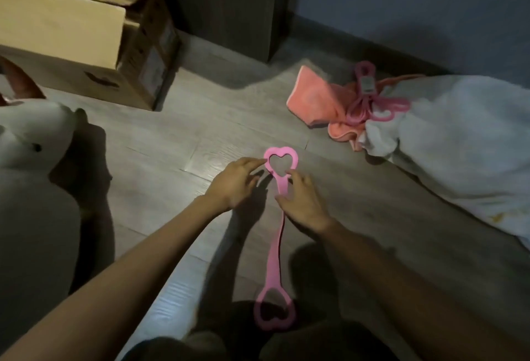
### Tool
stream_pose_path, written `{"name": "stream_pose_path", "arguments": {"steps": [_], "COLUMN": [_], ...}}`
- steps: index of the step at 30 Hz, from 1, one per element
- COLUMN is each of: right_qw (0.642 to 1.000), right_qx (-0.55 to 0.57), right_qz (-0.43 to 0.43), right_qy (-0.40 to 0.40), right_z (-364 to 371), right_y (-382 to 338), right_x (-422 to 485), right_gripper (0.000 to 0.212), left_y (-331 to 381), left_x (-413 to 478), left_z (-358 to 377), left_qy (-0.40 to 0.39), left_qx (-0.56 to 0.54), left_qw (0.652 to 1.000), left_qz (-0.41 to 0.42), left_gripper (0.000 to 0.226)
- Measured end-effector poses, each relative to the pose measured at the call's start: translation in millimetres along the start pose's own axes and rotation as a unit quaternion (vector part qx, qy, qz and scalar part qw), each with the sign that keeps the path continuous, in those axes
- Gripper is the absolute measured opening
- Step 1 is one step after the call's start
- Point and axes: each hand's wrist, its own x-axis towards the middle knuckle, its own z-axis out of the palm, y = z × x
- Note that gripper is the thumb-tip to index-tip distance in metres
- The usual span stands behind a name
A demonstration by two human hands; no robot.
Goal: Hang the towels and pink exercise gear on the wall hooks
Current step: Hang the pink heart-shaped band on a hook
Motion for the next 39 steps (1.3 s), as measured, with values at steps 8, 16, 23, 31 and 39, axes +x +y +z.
{"name": "stream_pose_path", "arguments": {"steps": [8, 16, 23, 31, 39], "right_qw": [0.993, 0.996, 0.996, 0.973, 0.931], "right_qx": [-0.054, 0.009, 0.042, 0.082, 0.178], "right_qz": [-0.073, -0.07, -0.07, -0.085, -0.13], "right_qy": [0.073, 0.055, 0.039, 0.199, 0.292], "right_z": [46, -15, -161, -381, -571], "right_y": [38, 16, -68, -199, -295], "right_x": [46, -8, -123, -273, -418], "right_gripper": [0.047, 0.014, 0.006, 0.017, 0.013], "left_y": [-39, 8, 134, 349, 566], "left_x": [48, 27, -44, -120, -179], "left_z": [60, 9, -132, -364, -551], "left_qy": [0.002, 0.038, 0.038, 0.134, 0.173], "left_qx": [0.17, 0.109, -0.109, -0.149, -0.072], "left_qw": [0.984, 0.993, 0.991, 0.964, 0.921], "left_qz": [0.06, 0.038, 0.067, 0.174, 0.341], "left_gripper": [0.044, 0.027, 0.012, 0.008, 0.016]}}
